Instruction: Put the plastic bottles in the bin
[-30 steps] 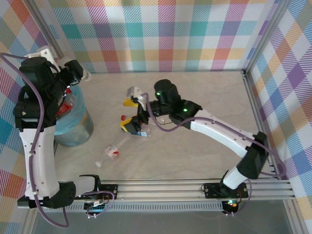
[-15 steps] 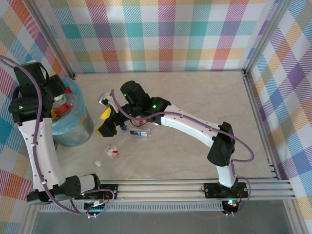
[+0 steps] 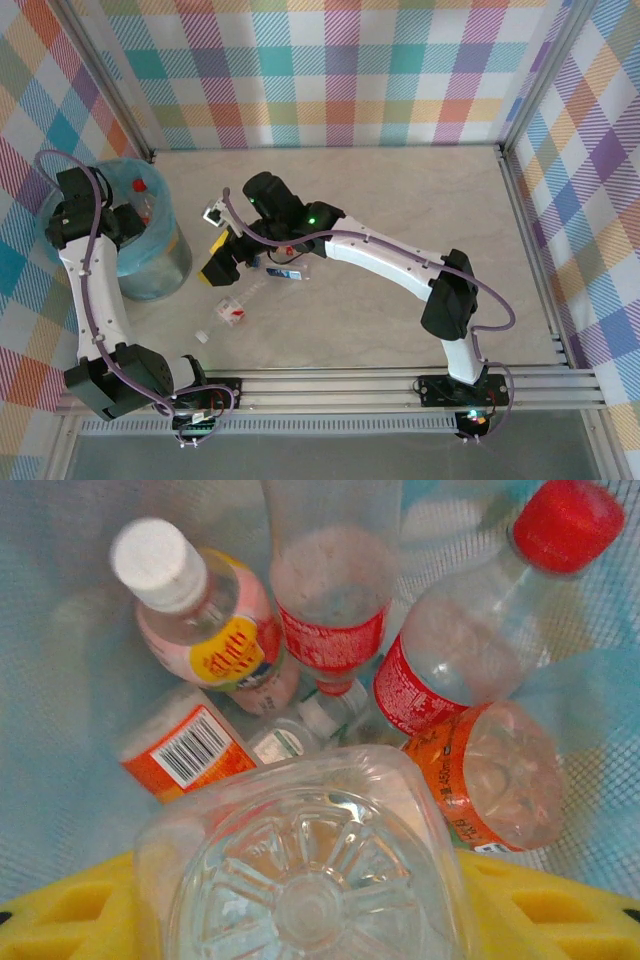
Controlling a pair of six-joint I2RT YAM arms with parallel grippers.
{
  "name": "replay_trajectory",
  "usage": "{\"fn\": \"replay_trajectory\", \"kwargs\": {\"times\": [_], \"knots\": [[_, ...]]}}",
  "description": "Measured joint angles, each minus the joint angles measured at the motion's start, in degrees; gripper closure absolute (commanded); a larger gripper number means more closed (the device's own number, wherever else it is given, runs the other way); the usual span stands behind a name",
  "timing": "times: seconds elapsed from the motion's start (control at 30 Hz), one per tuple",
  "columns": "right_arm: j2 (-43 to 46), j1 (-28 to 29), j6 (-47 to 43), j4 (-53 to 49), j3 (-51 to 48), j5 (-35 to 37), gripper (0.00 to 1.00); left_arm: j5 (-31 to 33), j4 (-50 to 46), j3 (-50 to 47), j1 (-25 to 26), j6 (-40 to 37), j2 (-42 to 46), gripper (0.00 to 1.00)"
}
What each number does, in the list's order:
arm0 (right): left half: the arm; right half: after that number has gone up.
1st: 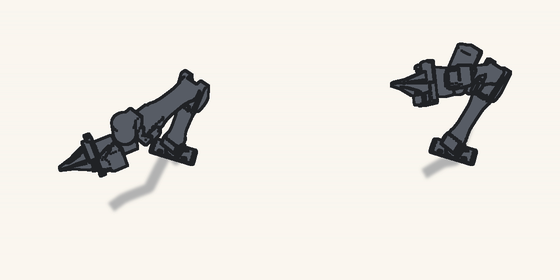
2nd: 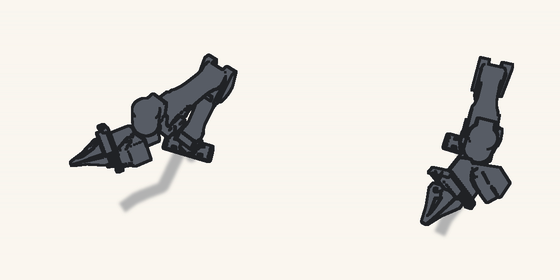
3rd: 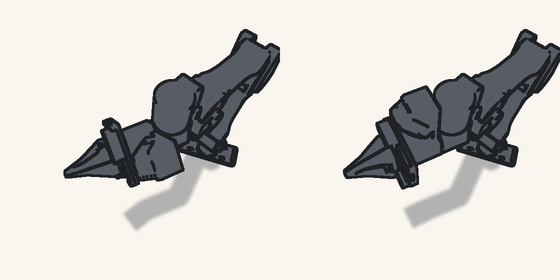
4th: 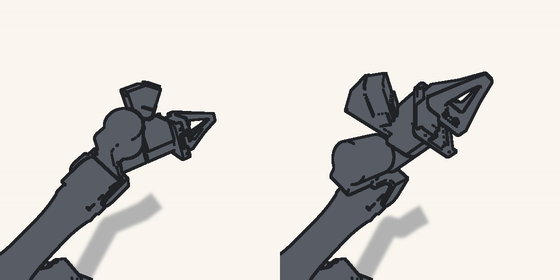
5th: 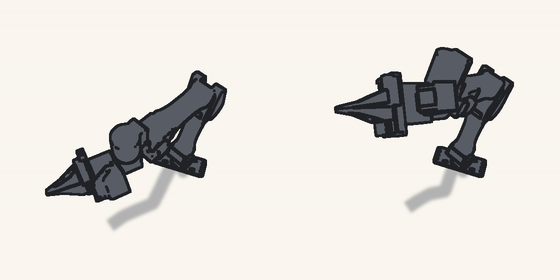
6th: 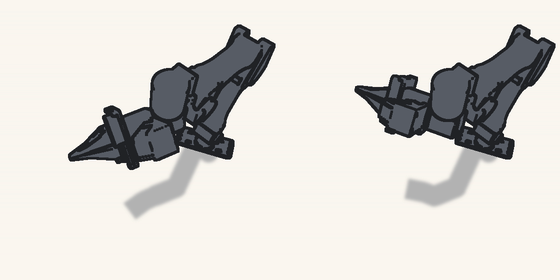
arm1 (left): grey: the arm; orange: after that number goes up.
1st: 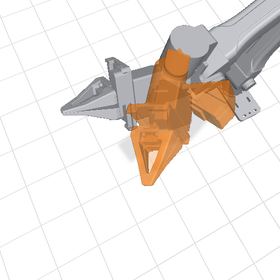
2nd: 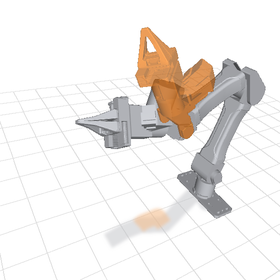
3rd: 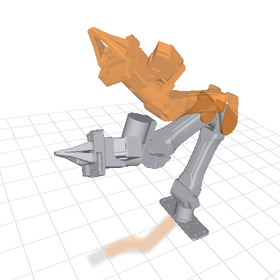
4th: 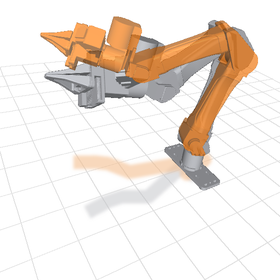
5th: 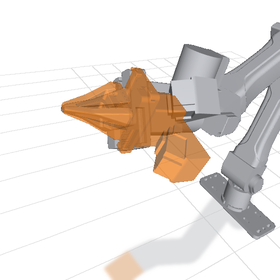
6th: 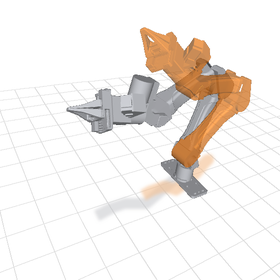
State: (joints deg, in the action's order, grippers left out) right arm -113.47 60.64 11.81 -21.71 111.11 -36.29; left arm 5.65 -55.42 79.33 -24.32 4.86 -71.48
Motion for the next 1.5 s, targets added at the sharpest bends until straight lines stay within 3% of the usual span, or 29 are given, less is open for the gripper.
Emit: {"fn": "replay_trajectory", "kwargs": {"times": [0.27,0.43,0.53,0.7,0.8,1.1,1.27,1.5], "knots": [[-0.4,0.2,0.2,-0.5,-0.9,0.0,0.00,0.0,5.6,-5.4,-0.3,1.8,-1.2,0.99],[-0.4,0.2,0.2,-0.5,-0.9,0.0,0.00,-0.2,6.3,-6.8,-0.8,2.2,-4.3,0.91],[-0.4,0.2,0.2,-0.5,-0.9,0.0,0.00,-0.7,6.3,-6.2,-1.0,2.2,-5.0,0.76],[-0.4,0.2,0.2,-0.5,-1.0,0.0,0.00,-1.3,6.0,-5.2,-1.4,2.2,-5.8,0.43],[-0.4,0.2,0.2,-0.5,-1.1,0.0,0.00,-1.4,5.9,-5.0,-1.5,2.2,-5.7,0.36],[-0.4,0.2,0.2,-0.7,-1.1,0.0,0.00,-2.0,1.6,3.0,-1.7,3.1,-1.2,0.24],[-0.4,0.3,0.2,-0.7,-1.2,0.1,0.00,-1.8,0.9,7.1,-1.7,3.2,3.7,0.26],[-0.4,0.6,0.2,-0.8,-2.6,0.3,0.00,-1.7,0.0,4.2,-1.7,3.2,3.1,0.28]]}}
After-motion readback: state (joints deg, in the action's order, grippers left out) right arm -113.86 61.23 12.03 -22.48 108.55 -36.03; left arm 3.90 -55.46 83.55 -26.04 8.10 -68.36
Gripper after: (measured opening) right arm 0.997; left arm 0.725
